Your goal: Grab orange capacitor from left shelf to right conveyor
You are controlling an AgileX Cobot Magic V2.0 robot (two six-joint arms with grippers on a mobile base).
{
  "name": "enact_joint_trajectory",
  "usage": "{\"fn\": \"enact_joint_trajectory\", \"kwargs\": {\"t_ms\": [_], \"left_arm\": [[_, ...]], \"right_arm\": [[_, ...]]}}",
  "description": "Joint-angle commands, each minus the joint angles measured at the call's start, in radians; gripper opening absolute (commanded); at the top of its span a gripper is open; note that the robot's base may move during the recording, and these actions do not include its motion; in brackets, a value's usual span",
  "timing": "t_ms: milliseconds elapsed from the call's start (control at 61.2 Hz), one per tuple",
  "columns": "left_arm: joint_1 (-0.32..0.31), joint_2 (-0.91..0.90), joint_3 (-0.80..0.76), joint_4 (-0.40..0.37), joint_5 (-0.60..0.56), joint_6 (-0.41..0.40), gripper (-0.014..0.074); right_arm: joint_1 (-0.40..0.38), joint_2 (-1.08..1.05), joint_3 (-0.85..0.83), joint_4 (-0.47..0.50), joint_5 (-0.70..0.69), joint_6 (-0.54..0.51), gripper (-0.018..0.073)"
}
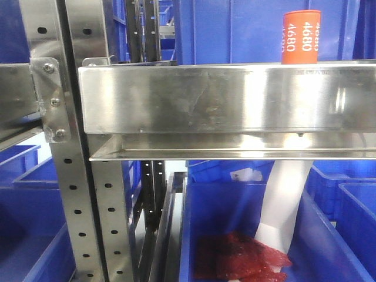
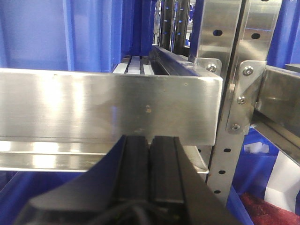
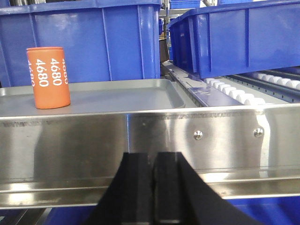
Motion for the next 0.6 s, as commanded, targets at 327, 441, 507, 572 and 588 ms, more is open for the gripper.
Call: {"fn": "enact_joint_trajectory", "kwargs": {"t_ms": [327,441,507,572,588], "left_arm": [[-0.003,-0.012,-0.005,-0.002,-0.09,-0.001,-0.0127],[-0.003,-0.012,-0.005,-0.002,-0.09,-0.001,-0.0127],[-0.003,-0.012,-0.005,-0.002,-0.09,-0.001,-0.0127],[-0.003,-0.012,-0.005,-0.002,-0.09,-0.001,-0.0127],[-0.003,-0.012,-0.005,-0.002,-0.09,-0.001,-0.0127]], "right_arm": [[-0.002,-0.014,-0.003,-0.002,-0.09,-0.006,0.0055],[-0.002,-0.014,-0.003,-0.002,-0.09,-0.006,0.0055],[-0.002,-0.014,-0.003,-0.002,-0.09,-0.006,0.0055],[-0.002,-0.014,-0.003,-0.002,-0.09,-0.006,0.0055],[-0.002,-0.014,-0.003,-0.002,-0.093,-0.006,0.0055]]}}
